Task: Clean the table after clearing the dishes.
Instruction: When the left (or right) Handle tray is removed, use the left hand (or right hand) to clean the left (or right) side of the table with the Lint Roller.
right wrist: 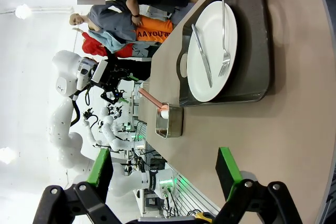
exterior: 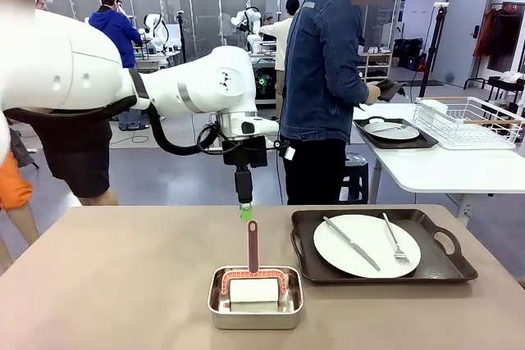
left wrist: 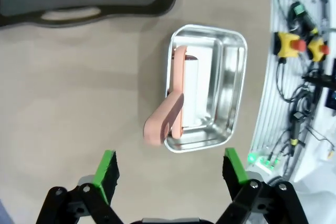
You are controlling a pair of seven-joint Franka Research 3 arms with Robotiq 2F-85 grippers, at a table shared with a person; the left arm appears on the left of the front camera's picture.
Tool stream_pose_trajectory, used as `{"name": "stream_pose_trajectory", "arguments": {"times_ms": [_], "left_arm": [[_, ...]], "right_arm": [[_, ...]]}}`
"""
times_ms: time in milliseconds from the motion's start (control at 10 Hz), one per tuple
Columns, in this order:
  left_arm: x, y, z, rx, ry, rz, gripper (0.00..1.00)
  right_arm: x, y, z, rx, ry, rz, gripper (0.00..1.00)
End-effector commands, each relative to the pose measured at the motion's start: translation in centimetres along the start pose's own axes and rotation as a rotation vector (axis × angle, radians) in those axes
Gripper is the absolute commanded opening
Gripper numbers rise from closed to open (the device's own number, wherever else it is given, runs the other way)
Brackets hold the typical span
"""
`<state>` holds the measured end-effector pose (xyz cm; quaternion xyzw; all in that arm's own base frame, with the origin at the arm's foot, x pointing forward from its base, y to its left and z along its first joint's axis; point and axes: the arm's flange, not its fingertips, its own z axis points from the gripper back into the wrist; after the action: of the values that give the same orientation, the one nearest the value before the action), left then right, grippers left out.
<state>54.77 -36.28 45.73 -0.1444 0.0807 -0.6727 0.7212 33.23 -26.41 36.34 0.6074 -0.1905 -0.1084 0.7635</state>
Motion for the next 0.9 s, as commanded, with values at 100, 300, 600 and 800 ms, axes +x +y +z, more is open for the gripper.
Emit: {"name": "stream_pose_trajectory", "arguments": {"times_ms": [100, 300, 600, 800], "left_arm": [[1.4, 0.3, -1.0, -0.046, 0.057, 0.016, 1.00], [1.5, 0.5, -2.5, -0.044, 0.064, 0.011, 1.00], [1.8, 0.3, -4.2, -0.065, 0.057, 0.006, 1.00], [1.7, 0.1, -5.6, -0.084, 0.077, 0.011, 1.00]], "right_arm": [[-0.1, 0.3, 0.1, 0.002, -0.003, -0.001, 1.00], [-0.1, 0.3, 0.1, 0.002, -0.003, -0.001, 1.00], [-0.1, 0.3, 0.1, 0.002, -0.003, -0.001, 1.00], [-0.1, 0.3, 0.1, 0.002, -0.003, -0.001, 1.00]]}}
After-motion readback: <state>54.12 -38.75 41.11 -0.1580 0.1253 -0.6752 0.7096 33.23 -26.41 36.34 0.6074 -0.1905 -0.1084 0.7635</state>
